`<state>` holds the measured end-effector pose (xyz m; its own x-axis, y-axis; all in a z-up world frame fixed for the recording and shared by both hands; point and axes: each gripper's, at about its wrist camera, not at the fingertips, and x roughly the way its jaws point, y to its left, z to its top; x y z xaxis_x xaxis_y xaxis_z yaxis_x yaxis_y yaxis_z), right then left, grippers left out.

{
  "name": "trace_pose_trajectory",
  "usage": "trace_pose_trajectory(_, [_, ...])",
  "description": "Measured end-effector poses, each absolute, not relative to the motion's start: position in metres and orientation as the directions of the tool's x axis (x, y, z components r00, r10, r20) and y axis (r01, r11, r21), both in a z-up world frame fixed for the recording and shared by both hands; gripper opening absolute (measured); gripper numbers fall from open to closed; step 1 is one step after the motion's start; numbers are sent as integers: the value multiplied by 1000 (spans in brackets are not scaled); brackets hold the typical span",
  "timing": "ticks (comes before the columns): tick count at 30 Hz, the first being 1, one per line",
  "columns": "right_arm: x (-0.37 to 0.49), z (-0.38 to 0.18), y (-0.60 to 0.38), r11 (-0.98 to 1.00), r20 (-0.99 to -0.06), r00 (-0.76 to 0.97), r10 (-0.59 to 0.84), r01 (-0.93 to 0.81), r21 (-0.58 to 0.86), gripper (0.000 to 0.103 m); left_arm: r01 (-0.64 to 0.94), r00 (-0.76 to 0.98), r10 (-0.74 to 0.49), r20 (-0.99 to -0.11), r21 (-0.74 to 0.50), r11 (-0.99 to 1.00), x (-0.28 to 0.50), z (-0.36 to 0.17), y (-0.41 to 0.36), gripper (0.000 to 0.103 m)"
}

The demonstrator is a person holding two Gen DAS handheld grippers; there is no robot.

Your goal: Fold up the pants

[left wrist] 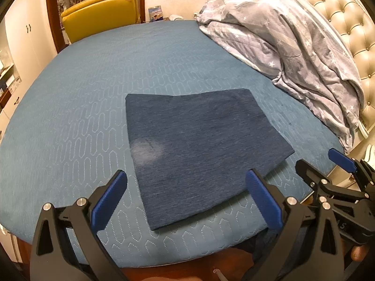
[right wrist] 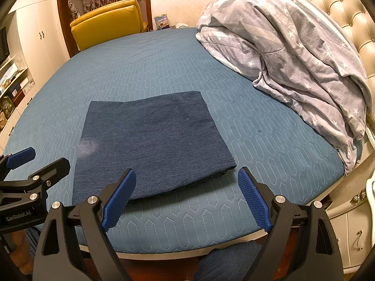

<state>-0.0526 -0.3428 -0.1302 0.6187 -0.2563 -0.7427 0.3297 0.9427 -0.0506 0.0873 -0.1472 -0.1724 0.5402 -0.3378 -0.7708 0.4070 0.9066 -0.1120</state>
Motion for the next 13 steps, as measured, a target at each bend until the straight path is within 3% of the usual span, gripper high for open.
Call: trace_pose_trajectory(13, [-51, -134, -353, 940, -747, 616, -250, 338, -36, 86, 438, 468, -432, -771, -223, 871, 104, -186, -147, 101])
